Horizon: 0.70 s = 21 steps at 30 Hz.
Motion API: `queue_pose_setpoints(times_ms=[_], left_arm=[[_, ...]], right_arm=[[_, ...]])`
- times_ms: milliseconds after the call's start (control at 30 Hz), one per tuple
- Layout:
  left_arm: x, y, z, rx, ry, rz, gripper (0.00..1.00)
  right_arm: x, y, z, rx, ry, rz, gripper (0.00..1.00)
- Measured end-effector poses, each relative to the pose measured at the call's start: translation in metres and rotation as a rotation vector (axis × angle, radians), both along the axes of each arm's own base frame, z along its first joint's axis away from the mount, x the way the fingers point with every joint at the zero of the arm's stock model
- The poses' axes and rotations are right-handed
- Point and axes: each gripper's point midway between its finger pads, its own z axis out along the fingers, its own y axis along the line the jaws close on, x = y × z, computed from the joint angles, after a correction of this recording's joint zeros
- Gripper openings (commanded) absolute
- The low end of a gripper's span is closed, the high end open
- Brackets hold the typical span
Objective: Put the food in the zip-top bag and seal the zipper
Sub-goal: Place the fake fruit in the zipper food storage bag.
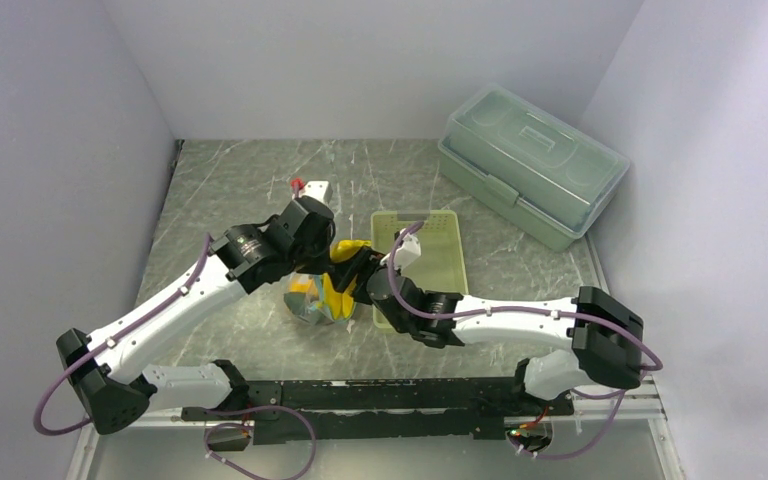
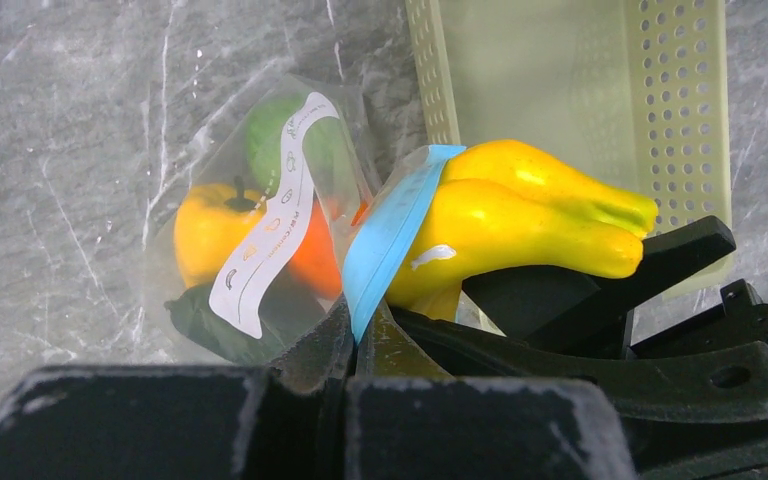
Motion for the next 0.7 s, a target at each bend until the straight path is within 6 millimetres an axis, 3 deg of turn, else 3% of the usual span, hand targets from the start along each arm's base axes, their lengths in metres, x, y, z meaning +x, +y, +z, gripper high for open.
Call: queue_pose_setpoints(times_ms=[333, 533, 600, 700], left_arm=[[0.004, 0.003, 0.015, 0.005, -0.026, 0.001, 0.00], [0.004, 0.005, 0.022, 0.021, -0.033, -0.006, 0.00], [0.004, 0.006, 0.021, 0.027, -0.031, -0.007, 0.00], [0.004, 0.006, 0.021, 0.027, -0.032, -0.011, 0.00]], right_arm=[[0.005, 0.006, 0.012, 0.021, -0.013, 0.004, 0.60], [0.004, 0.017, 0.015, 0.042, 0.000, 0.049, 0.81], [0.003, 0.019, 0.014, 0.039, 0.004, 0.061, 0.97], [0.000, 0.021, 0.012, 0.028, 0.010, 0.084, 1.00]])
